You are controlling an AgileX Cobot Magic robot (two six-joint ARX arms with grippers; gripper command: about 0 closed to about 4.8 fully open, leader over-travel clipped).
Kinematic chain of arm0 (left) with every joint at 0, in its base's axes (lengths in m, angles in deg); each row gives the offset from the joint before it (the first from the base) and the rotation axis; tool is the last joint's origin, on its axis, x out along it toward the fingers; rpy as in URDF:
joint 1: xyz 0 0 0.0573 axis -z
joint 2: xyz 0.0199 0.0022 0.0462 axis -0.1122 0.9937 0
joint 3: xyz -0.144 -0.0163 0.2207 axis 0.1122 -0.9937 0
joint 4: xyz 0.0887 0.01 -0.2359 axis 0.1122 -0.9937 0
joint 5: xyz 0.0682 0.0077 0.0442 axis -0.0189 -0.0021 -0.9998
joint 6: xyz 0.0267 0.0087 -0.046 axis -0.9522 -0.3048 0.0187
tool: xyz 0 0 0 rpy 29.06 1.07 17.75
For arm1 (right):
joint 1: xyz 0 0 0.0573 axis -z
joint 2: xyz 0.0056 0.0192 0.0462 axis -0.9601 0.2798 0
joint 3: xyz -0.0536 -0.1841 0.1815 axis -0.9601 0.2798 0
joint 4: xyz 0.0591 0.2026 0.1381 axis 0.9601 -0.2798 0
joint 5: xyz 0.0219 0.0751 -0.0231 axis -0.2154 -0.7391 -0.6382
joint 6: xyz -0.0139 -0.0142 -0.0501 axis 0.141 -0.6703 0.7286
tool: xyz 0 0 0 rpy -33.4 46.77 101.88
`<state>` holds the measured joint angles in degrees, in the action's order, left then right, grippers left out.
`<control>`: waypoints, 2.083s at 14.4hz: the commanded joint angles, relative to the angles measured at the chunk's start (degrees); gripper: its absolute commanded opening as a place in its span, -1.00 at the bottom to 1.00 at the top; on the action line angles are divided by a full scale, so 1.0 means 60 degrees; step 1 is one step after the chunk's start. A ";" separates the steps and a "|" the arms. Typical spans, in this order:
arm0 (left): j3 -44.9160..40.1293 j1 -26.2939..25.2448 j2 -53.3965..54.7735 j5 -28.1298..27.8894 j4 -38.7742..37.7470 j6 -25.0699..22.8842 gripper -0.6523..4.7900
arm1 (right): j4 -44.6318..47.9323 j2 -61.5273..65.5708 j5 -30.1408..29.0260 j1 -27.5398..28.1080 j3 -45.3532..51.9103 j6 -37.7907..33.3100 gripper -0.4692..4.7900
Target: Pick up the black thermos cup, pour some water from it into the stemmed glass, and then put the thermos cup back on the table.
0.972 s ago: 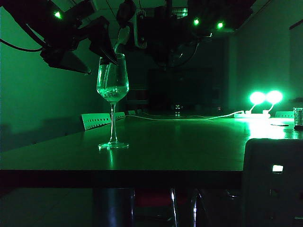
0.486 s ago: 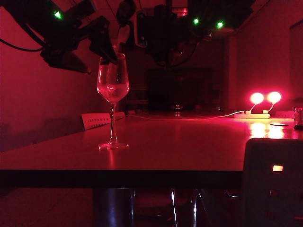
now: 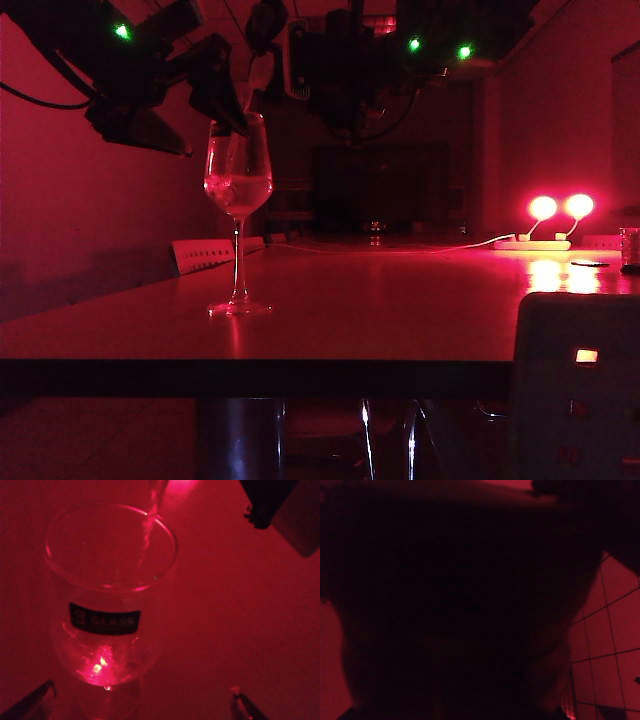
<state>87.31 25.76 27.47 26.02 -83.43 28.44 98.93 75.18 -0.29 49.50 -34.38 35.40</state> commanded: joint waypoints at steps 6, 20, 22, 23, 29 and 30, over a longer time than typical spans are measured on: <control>0.0055 0.0011 -0.0062 -0.0022 0.0124 0.0000 1.00 | 0.0820 -0.0222 -0.0015 -0.0015 -0.0157 0.0117 -0.22; 0.0055 0.0011 -0.0062 -0.0022 0.0127 0.0000 1.00 | 0.0583 -0.0222 -0.0011 -0.0015 -0.0270 0.0565 -0.22; 0.0055 0.0011 -0.0062 -0.0022 0.0131 0.0000 1.00 | 0.0532 -0.0222 -0.0011 -0.0015 -0.0270 0.0565 -0.22; 0.0055 0.0011 -0.0062 -0.0022 0.0131 0.0000 1.00 | 0.0484 -0.0222 -0.0011 -0.0015 -0.0270 0.0554 -0.22; 0.0055 0.0011 -0.0211 -0.0025 0.0160 0.0015 1.00 | 0.0477 -0.0222 0.0018 -0.0015 -0.0270 -0.1563 -0.22; 0.0055 0.0011 -0.0251 -0.0029 0.0164 0.0073 1.00 | 0.0477 -0.0222 0.0022 -0.0015 -0.0270 -0.2138 -0.22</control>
<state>87.31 25.76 26.38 26.02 -83.19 28.48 97.29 75.15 -0.27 49.50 -35.14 26.37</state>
